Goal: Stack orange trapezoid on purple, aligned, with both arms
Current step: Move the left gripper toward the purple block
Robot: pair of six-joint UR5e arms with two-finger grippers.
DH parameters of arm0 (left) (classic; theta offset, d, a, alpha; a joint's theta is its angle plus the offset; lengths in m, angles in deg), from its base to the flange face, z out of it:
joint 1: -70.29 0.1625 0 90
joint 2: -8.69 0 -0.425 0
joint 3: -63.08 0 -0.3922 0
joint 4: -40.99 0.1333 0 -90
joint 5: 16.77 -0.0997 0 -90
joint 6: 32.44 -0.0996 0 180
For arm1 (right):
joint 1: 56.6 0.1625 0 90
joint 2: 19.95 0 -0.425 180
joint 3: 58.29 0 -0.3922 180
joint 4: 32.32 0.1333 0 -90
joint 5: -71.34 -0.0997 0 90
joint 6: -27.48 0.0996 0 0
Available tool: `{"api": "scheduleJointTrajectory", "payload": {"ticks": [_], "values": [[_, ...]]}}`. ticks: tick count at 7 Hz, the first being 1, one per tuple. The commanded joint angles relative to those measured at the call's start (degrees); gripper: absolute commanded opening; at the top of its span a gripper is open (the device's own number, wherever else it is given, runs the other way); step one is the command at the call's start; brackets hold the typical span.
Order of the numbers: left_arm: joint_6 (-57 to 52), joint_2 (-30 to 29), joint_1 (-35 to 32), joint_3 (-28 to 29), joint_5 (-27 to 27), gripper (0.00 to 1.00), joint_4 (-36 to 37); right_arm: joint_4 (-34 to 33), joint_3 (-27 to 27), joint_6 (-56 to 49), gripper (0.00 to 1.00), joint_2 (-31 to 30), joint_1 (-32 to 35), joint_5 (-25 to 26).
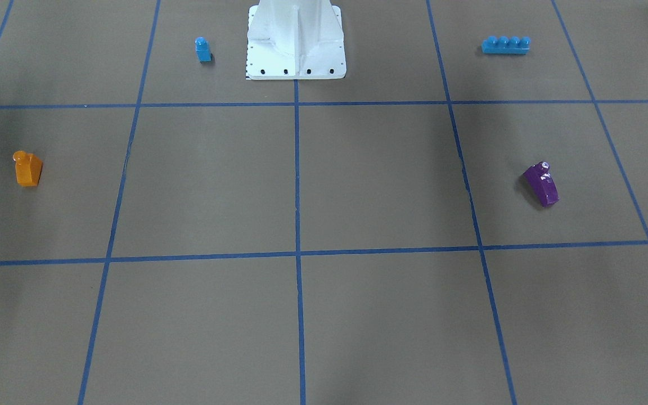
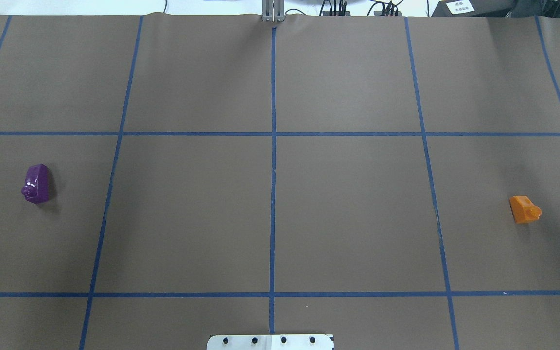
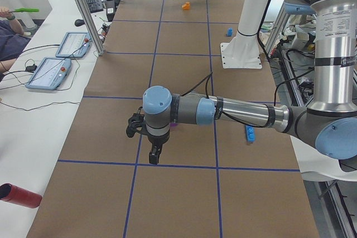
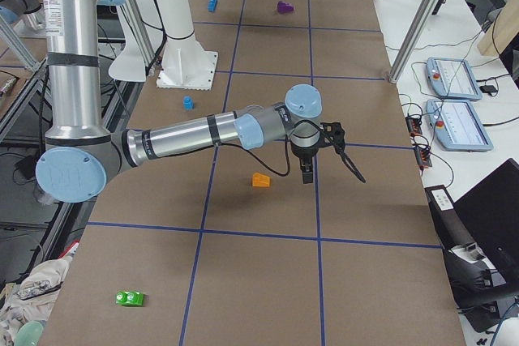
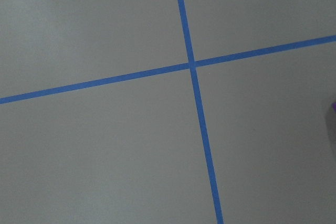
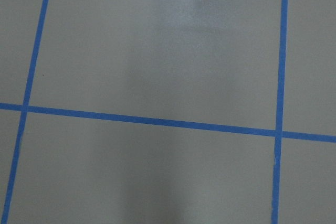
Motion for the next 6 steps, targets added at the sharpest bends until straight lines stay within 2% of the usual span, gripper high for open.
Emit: {"api": "scheduleJointTrajectory", "payload": {"ticks": [1,4,5,6], "values": [[0.01,0.12,0.00,-0.23,-0.01,1.00,0.00,0.01,-0.13,-0.06,1.00,0.07,0.00,0.15],[0.35,-0.93,0.17,-4.52,-0.45,1.00,-0.61,0.01,-0.40,0.38,1.00,0.86,-0.52,0.06],[1.58,-2.76,0.26,-3.41,-0.27,1.00,-2.62,0.01,-0.40,0.55,1.00,1.12,-0.88,0.06],[7.68,-2.17,0.26,-3.40,0.08,1.00,-3.42,0.01,-0.40,0.64,1.00,1.30,-1.14,0.06]]}}
